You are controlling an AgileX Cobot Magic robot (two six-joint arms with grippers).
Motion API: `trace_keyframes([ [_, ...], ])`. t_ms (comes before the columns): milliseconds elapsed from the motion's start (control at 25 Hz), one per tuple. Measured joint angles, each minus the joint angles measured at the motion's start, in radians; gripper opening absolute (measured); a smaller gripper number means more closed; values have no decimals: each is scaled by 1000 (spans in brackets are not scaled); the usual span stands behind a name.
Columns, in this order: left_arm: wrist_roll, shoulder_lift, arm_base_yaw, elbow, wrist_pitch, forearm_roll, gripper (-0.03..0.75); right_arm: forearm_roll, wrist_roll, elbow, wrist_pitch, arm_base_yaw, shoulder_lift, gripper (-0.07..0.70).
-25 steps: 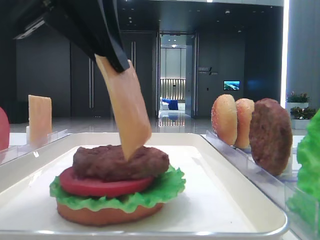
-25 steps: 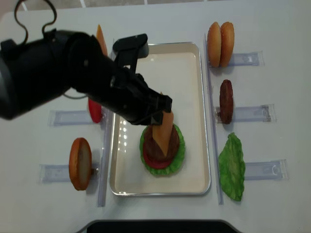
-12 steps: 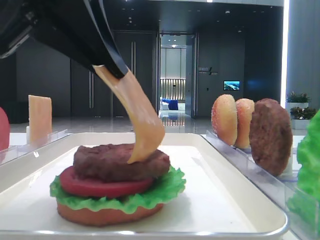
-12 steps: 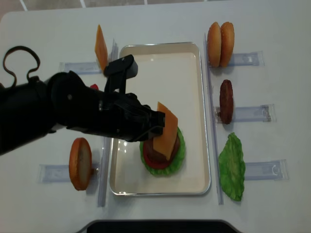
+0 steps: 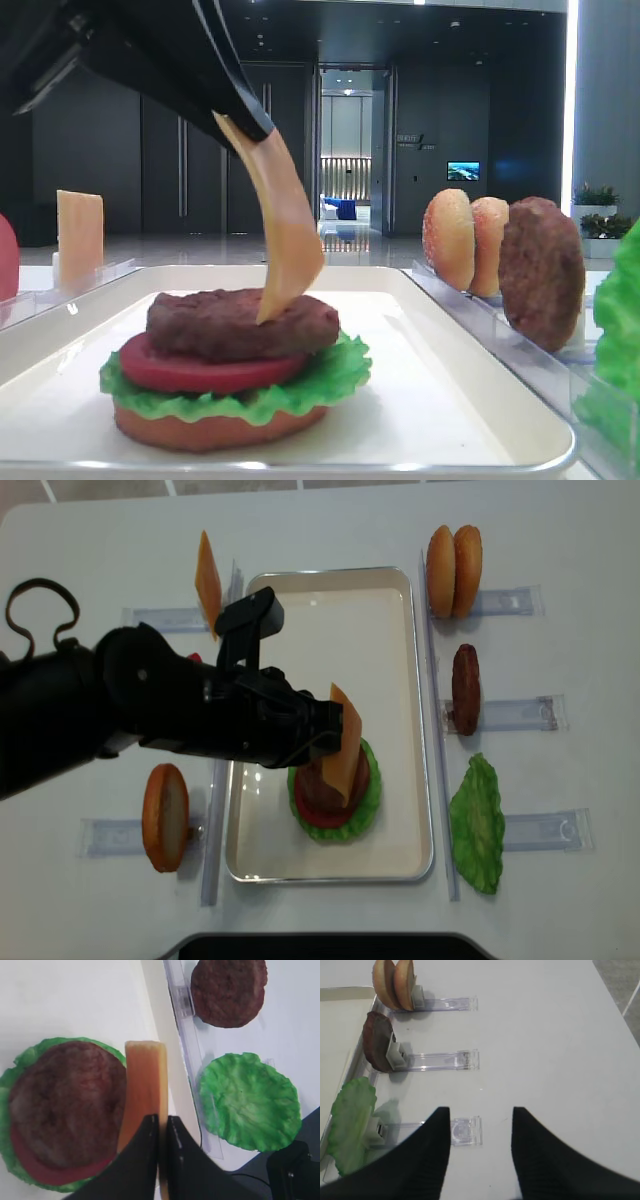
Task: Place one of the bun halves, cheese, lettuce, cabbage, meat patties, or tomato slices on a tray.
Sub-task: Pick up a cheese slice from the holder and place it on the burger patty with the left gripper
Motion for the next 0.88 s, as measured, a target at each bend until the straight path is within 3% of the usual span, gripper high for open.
trace_keyframes([
  [880, 135, -9, 0, 3, 40, -143, 18, 1, 0, 0, 0, 0, 0, 283],
])
